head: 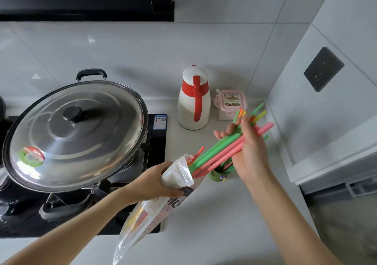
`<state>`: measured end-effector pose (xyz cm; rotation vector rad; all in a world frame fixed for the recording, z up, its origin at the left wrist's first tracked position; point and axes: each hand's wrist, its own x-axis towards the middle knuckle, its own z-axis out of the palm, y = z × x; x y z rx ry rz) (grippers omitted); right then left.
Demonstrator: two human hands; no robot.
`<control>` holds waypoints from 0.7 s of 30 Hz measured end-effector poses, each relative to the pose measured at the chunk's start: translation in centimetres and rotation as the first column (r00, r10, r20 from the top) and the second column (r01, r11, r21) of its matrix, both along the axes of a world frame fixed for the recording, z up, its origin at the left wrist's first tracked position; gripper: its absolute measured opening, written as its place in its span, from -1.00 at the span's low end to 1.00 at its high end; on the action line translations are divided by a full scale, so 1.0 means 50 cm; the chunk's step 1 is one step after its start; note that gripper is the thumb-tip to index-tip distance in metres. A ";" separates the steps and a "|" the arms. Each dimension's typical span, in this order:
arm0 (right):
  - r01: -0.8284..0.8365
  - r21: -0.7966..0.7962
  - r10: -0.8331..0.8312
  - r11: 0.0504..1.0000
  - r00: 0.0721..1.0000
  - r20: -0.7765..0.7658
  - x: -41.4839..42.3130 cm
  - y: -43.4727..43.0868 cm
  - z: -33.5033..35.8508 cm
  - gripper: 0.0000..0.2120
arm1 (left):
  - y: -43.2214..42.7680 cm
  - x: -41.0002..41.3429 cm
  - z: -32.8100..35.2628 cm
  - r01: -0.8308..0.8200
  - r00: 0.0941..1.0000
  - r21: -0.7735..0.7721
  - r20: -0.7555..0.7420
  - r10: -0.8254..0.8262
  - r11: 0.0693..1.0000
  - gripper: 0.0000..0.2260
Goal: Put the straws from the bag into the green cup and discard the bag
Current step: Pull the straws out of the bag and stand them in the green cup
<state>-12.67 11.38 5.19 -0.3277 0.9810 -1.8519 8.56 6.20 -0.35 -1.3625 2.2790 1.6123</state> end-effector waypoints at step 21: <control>0.344 -0.085 -0.349 0.935 0.851 -0.392 -0.158 -0.033 0.132 -0.56 | -0.012 0.020 -0.045 -0.178 0.982 -0.154 0.041 0.187 0.972 -0.56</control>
